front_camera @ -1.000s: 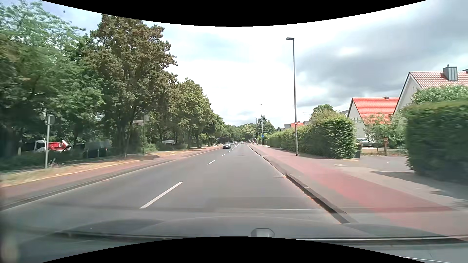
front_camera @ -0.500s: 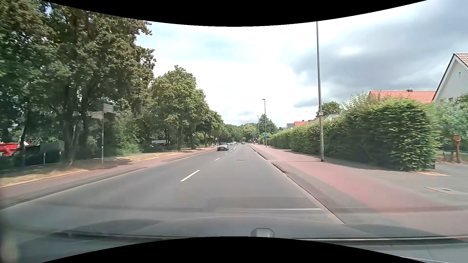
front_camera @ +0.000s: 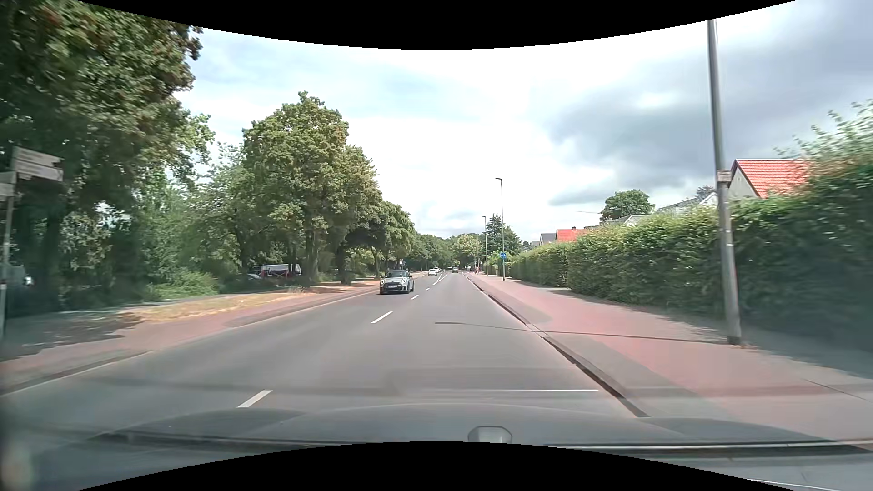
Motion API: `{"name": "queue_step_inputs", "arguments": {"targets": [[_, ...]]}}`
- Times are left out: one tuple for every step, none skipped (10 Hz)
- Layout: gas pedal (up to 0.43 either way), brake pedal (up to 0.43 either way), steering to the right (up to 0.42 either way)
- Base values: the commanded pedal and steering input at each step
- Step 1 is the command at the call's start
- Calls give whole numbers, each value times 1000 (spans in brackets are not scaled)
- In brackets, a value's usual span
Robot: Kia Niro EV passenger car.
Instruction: Follow the waypoints while adhering to traffic rules and regulations
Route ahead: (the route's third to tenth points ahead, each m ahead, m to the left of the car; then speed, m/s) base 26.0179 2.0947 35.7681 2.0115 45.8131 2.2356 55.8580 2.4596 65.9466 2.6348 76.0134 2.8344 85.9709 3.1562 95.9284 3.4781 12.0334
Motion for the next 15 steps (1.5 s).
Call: {"name": "queue_step_inputs", "arguments": {"targets": [[150, 18, -5], [150, 18, -5], [157, 18, -4], [169, 18, -3], [177, 18, -3], [177, 18, -3], [177, 18, -2], [177, 18, -2], [177, 18, -2], [177, 18, -2], [177, 18, -2], [177, 18, -2], [169, 18, -2], [169, 18, -1], [169, 18, 0]]}}
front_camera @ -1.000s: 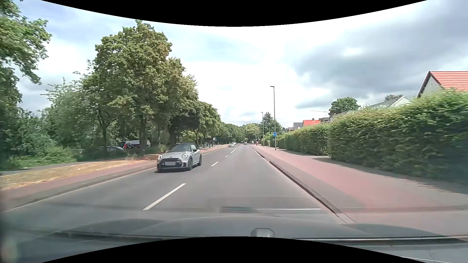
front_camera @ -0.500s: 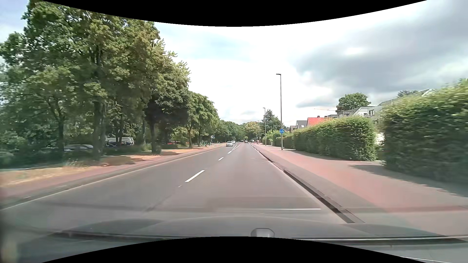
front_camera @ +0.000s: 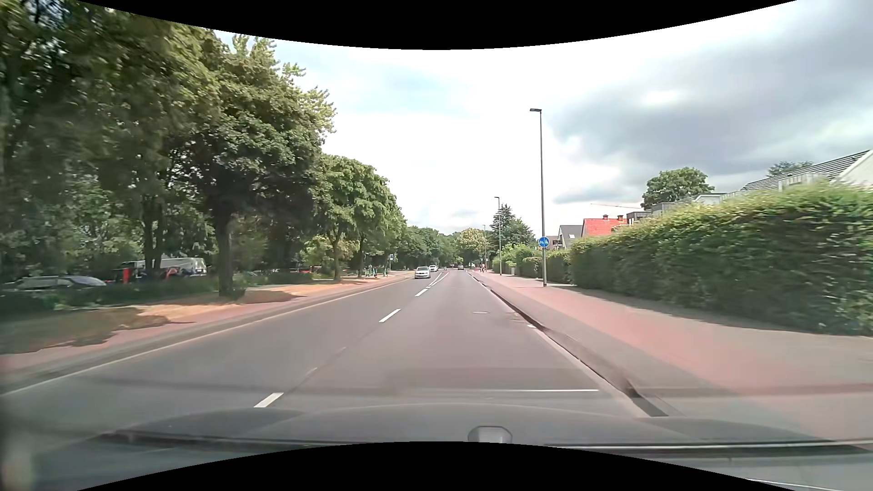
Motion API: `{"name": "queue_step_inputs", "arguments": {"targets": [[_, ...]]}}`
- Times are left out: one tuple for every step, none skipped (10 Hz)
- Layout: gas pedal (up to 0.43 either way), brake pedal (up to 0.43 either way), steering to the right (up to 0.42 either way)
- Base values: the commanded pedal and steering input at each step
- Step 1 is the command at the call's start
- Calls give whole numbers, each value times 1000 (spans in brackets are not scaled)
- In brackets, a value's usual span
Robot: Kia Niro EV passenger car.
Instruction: Follow the waypoints while adhering to traffic rules and regulations
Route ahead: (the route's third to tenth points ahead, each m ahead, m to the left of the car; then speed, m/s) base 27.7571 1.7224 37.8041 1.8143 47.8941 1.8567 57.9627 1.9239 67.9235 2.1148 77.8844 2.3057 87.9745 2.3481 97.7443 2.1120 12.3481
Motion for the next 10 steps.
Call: {"name": "queue_step_inputs", "arguments": {"targets": [[169, 18, 1], [169, 18, 0], [169, 18, 0], [169, 18, 0], [169, 18, 0], [169, 18, 0], [169, 18, 0], [169, 18, 0], [169, 18, -1], [169, 18, -1]]}}
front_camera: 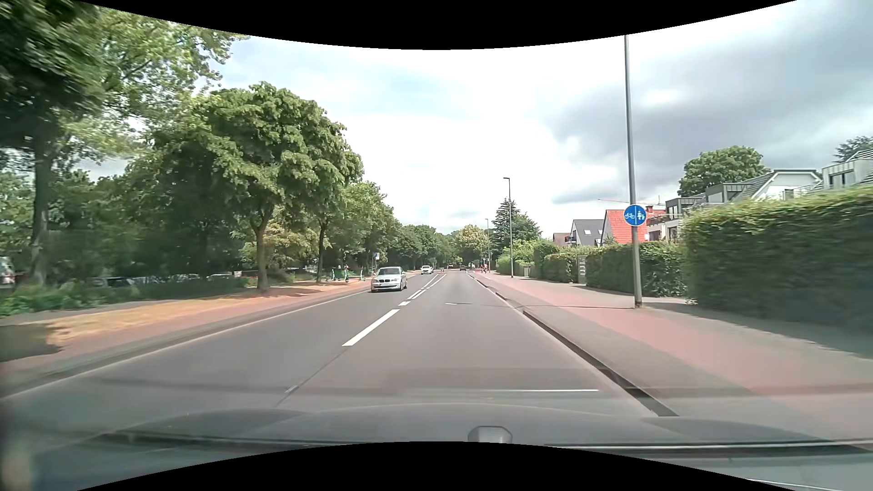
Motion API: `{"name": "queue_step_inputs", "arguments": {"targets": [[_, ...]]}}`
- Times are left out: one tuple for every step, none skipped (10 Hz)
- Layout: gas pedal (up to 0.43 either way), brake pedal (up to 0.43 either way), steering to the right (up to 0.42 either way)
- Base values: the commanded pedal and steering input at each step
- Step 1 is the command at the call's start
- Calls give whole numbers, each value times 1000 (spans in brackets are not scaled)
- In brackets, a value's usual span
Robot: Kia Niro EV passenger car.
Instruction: Follow the waypoints while adhering to traffic rules and regulations
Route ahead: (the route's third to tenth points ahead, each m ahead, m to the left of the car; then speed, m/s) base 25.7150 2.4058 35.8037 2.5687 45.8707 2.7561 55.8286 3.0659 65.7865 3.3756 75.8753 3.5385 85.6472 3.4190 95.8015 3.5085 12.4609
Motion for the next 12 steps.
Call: {"name": "queue_step_inputs", "arguments": {"targets": [[157, 18, -1], [157, 18, -1], [157, 18, -1], [157, 18, -1], [157, 18, -1], [157, 18, -1], [157, 18, -1], [157, 18, -1], [157, 18, -2], [157, 18, -2], [157, 18, -2], [157, 18, -1]]}}
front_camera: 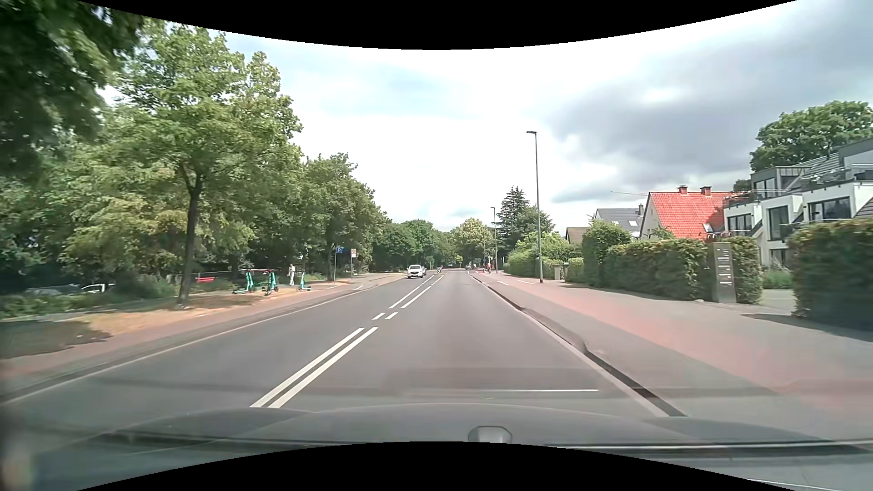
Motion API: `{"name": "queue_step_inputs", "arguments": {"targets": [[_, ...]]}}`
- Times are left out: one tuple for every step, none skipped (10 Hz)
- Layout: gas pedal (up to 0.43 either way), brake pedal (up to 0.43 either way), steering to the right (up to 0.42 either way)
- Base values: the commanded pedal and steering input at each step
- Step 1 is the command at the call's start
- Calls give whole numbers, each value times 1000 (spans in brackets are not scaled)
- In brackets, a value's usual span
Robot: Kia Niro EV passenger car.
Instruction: Follow the waypoints while adhering to traffic rules and regulations
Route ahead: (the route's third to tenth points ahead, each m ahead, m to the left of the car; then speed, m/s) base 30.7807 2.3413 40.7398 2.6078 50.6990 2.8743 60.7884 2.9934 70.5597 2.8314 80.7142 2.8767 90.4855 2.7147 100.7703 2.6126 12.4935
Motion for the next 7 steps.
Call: {"name": "queue_step_inputs", "arguments": {"targets": [[157, 18, -1], [157, 18, -2], [157, 18, -1], [169, 18, 1], [169, 18, 0], [169, 18, 1], [169, 18, 0]]}}
